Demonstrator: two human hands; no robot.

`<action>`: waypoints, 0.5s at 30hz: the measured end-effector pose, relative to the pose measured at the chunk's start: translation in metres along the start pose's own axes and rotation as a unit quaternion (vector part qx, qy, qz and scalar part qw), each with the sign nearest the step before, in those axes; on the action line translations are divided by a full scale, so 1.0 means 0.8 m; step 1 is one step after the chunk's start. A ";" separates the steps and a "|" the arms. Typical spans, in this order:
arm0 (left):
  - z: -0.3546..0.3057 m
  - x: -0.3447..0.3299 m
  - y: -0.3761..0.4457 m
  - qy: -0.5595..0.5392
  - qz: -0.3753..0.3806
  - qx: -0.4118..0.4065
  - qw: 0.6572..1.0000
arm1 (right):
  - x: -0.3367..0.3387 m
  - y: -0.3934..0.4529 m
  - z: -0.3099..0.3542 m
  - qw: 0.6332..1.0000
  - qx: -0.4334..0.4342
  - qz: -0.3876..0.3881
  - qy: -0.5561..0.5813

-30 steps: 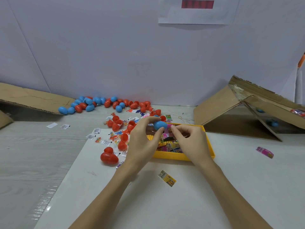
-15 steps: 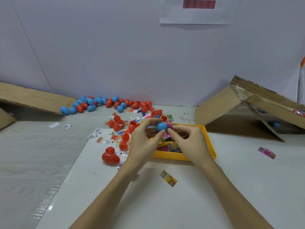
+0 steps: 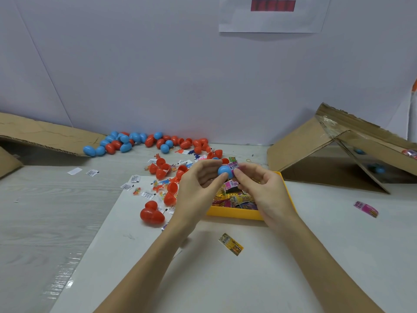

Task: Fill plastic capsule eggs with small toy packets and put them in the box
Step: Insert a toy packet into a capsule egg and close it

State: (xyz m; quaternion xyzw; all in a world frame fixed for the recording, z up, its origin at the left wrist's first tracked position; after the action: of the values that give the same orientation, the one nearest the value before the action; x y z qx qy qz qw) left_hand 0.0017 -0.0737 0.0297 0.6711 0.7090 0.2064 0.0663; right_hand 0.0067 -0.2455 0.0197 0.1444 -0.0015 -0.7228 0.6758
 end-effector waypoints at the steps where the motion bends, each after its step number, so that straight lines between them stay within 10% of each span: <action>1: 0.000 0.000 0.000 0.003 0.000 0.000 1.000 | 0.000 0.000 0.001 1.000 0.006 0.001 -0.007; 15: -0.004 -0.001 -0.002 0.004 0.013 -0.043 0.999 | -0.008 -0.007 0.008 0.999 -0.004 0.016 -0.050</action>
State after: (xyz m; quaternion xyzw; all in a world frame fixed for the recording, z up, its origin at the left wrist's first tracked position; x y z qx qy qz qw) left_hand -0.0013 -0.0750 0.0318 0.6761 0.6907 0.2403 0.0901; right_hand 0.0000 -0.2403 0.0261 0.1049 -0.0346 -0.7185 0.6867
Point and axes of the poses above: each hand's wrist, its own y-axis towards the middle knuckle, its own x-axis out of the back of the hand, z = x × y, the point moved 5 cm from there along y, towards the middle knuckle, and after that the axes turned 7 degrees about y, right-handed, at the moved point
